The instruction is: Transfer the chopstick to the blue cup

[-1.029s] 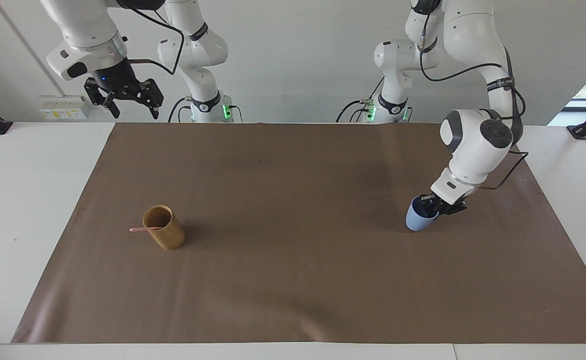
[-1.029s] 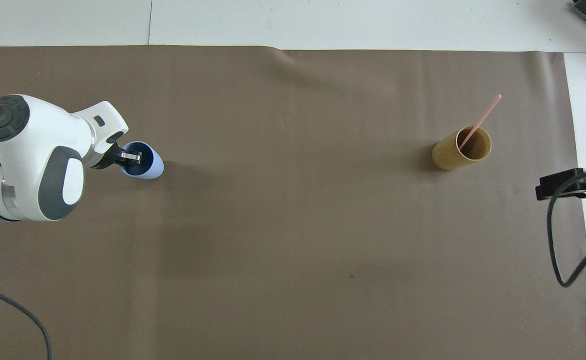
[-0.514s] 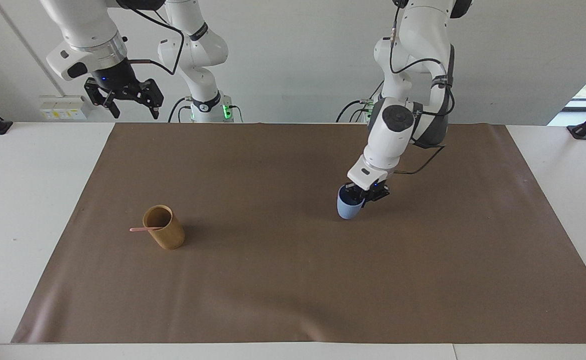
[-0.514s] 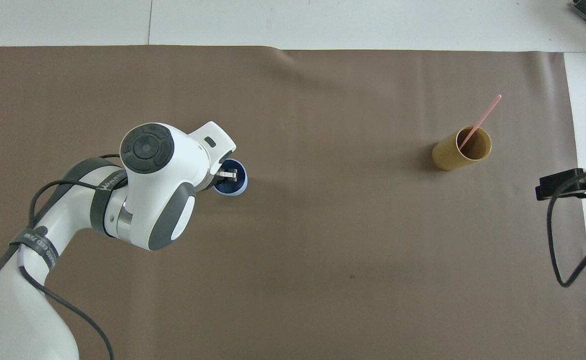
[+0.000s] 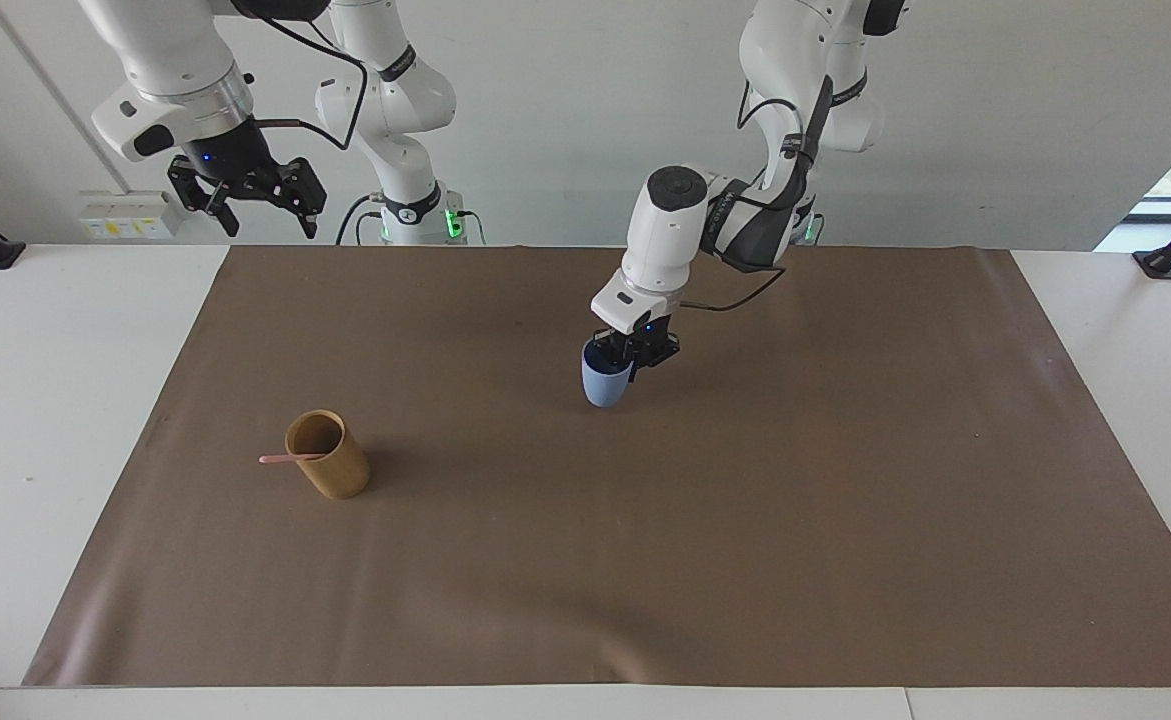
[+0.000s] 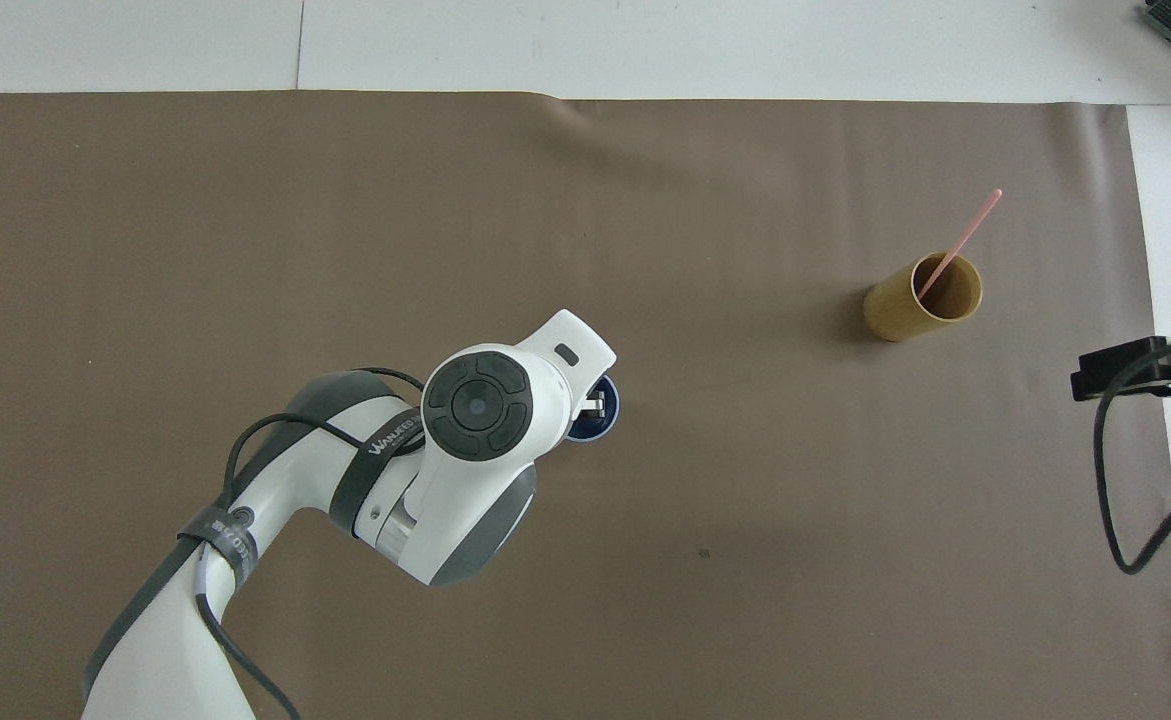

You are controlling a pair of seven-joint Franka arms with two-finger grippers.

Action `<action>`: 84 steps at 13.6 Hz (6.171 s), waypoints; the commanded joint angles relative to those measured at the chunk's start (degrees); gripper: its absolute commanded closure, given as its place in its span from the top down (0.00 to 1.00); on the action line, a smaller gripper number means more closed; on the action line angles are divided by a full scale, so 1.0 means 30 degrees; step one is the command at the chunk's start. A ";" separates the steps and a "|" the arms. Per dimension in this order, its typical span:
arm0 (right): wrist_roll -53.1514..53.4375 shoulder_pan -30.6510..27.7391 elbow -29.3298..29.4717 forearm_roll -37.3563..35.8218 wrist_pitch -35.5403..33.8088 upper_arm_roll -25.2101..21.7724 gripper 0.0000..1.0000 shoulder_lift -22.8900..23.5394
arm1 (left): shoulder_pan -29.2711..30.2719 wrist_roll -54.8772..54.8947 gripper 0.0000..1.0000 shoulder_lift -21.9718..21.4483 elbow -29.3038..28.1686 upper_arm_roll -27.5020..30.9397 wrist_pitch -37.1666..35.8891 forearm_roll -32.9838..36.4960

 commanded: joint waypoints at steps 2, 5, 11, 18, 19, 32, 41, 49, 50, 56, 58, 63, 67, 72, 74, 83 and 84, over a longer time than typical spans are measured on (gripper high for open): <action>-0.0023 -0.0250 -0.0389 0.0478 -0.0071 0.0035 1.00 -0.0377 | -0.0732 -0.0312 0.16 -0.0076 -0.0220 0.0340 0.0430 -0.0975; -0.0023 -0.0250 -0.0389 0.0478 -0.0071 0.0035 1.00 -0.0377 | -0.0732 -0.0340 0.49 -0.0076 -0.0279 0.0340 0.0401 -0.1301; -0.0023 -0.0250 -0.0389 0.0478 -0.0071 0.0035 1.00 -0.0377 | -0.0615 -0.0311 0.90 -0.0018 -0.0162 0.0340 0.0284 -0.1741; -0.0373 -0.0221 -0.0973 0.0478 0.1798 0.0035 1.00 -0.0348 | 0.0638 0.0445 1.00 -0.2387 -0.0103 0.0662 -0.3194 -0.1682; -0.0868 -0.0221 -0.1236 0.0478 0.2645 0.0035 1.00 -0.0232 | 0.1109 0.1146 1.00 -0.2884 -0.0103 0.0633 -0.3870 -0.1682; -0.1400 -0.1129 -0.4637 0.1474 1.4337 0.0035 1.00 0.4689 | 0.9811 1.2253 1.00 -0.4617 0.5371 0.0750 -1.2981 -0.0193; -0.2982 -0.1217 -0.2649 0.1474 1.6190 0.0064 0.62 0.6477 | 1.0547 1.2696 1.00 -0.4442 0.8012 0.0808 -1.5948 0.0398; -0.2806 -0.0982 -0.2528 0.2676 1.6540 0.0064 0.54 0.6625 | 1.0517 1.3278 1.00 -0.4384 0.8099 0.0779 -1.5686 0.0485; -0.2922 -0.1011 -0.2528 0.2560 1.6569 0.0064 0.40 0.6683 | 1.0547 1.4036 1.00 -0.4325 0.8129 0.0779 -1.5364 0.0573; -0.3011 -0.1217 -0.2440 0.2676 1.6540 0.0093 0.35 0.6859 | 1.0987 1.4717 1.00 -0.4383 0.7983 0.0808 -1.5185 0.0574; -0.2953 -0.1217 -0.2440 0.2676 1.6570 0.0064 0.35 0.6889 | 1.0958 1.4718 1.00 -0.4412 0.7954 0.0779 -1.5215 0.1300; -0.3360 -0.1217 -0.2032 0.2382 1.6541 0.0064 0.00 0.7064 | 1.0957 1.3899 1.00 -0.4471 0.7778 0.0720 -1.5098 0.1482; -0.4180 -0.1246 -0.1971 0.2353 1.6511 0.0064 0.00 0.7065 | 1.1074 1.3401 1.00 -0.4500 0.7632 0.0779 -1.4370 0.1278; -0.4388 -0.1129 -0.1620 0.2674 1.5141 0.0122 0.00 0.6336 | 1.1075 1.3077 1.00 -0.4530 0.7543 0.0779 -1.4189 0.1101; -0.4388 -0.1100 -0.1561 0.2676 1.4056 0.0181 0.00 0.5546 | 1.1075 1.3135 1.00 -0.4530 0.7543 0.0779 -1.4335 0.1101; -0.4388 0.0070 0.1983 0.1828 0.7226 0.0328 0.00 0.3227 | 1.1338 1.3253 1.00 -0.4792 0.7485 0.0837 -1.4423 0.1072; -0.4388 0.0449 0.2071 0.1826 0.7166 0.0328 0.00 0.3227 | 1.1454 1.3282 1.00 -0.4822 0.7369 0.0838 -1.4482 0.1072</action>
